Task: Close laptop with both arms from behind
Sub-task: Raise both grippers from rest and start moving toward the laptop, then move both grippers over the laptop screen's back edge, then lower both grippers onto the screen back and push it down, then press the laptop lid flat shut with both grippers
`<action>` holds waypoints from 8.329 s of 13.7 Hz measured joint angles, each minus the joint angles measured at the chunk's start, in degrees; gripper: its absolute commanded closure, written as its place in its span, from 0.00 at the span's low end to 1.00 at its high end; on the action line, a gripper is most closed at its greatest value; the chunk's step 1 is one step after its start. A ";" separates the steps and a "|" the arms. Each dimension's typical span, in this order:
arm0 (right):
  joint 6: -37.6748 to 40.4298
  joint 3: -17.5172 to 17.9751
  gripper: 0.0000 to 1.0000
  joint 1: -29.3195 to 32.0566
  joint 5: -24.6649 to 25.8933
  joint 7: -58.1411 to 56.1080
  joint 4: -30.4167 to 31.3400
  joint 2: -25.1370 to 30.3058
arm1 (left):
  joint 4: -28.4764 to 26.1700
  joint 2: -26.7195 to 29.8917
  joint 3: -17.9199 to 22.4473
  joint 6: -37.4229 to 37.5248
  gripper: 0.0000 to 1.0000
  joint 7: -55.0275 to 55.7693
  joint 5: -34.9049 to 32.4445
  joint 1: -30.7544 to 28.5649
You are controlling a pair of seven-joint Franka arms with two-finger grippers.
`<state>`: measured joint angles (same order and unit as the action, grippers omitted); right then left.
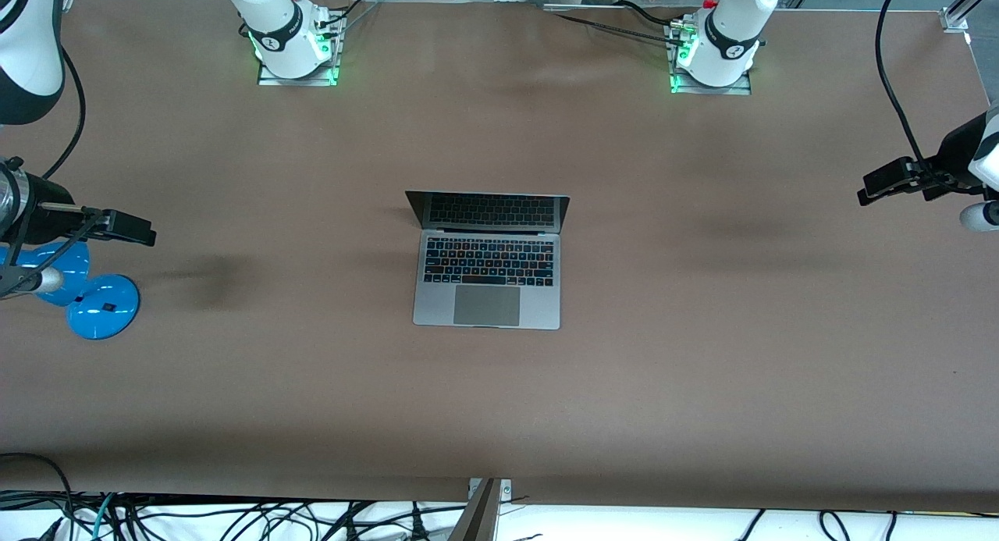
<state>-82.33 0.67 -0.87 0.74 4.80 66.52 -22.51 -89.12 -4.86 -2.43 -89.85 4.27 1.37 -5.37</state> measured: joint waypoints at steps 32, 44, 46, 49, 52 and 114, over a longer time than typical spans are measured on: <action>-0.36 1.49 0.00 0.10 -0.31 0.46 -0.33 -0.02 | 0.08 0.95 -6.15 0.97 0.00 11.76 0.00 7.76; -3.91 16.65 0.00 -10.52 -0.46 22.54 -0.15 -1.48 | -0.83 0.85 -16.70 0.82 0.01 22.68 0.00 8.15; -5.94 16.70 0.00 -14.07 -0.44 28.25 -0.09 -2.68 | -1.75 0.78 -19.19 -0.42 0.01 25.61 0.00 8.21; -8.20 16.74 0.01 -18.62 -0.41 33.87 0.14 -4.88 | -4.54 0.63 -22.76 -3.82 0.01 29.99 0.00 8.35; -9.14 16.76 0.09 -22.59 -0.41 38.67 0.22 -7.43 | -7.26 0.15 -25.75 -7.03 0.02 33.51 0.00 8.43; -34.83 12.27 1.00 -24.30 -1.11 37.49 7.71 -20.20 | 0.98 -36.48 -35.03 -33.20 1.00 52.54 -19.32 8.90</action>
<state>-117.16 12.94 -25.17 -0.37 42.30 74.23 -42.71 -88.14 -41.33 -37.46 -123.06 56.81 -17.95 3.53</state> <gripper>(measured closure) 0.991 0.991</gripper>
